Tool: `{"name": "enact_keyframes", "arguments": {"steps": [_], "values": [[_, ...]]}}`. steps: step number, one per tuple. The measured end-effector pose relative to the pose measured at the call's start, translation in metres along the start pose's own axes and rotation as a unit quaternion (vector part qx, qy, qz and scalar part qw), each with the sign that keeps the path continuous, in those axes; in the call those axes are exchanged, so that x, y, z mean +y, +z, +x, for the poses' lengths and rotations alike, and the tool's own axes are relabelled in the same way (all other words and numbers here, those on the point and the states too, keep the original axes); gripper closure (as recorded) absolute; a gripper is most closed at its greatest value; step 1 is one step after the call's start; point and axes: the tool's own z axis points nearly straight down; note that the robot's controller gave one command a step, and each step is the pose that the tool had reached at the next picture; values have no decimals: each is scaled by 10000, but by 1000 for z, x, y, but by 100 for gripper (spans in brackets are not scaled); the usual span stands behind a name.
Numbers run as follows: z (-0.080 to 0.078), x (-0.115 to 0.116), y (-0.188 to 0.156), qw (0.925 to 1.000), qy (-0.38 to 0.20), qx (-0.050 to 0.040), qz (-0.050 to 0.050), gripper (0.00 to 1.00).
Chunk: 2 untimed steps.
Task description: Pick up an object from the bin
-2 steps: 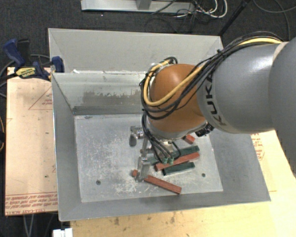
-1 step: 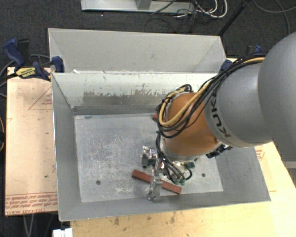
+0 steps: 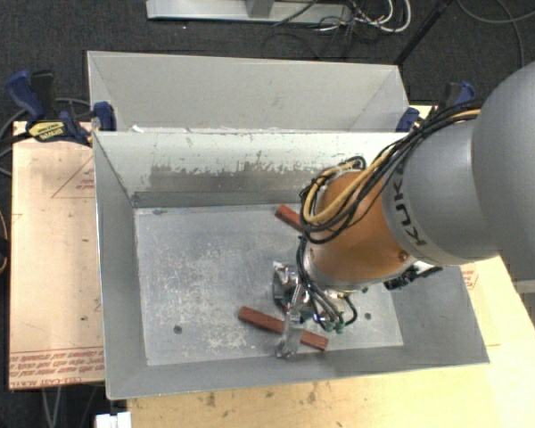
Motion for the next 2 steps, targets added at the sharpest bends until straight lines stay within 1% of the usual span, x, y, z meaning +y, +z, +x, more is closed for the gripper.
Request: {"name": "enact_keyframes", "arguments": {"steps": [1,2], "values": [[0,1,-1,10000,-7,0,-5,100],[0,-18,-163,9997,-238,-44,2,100]]}}
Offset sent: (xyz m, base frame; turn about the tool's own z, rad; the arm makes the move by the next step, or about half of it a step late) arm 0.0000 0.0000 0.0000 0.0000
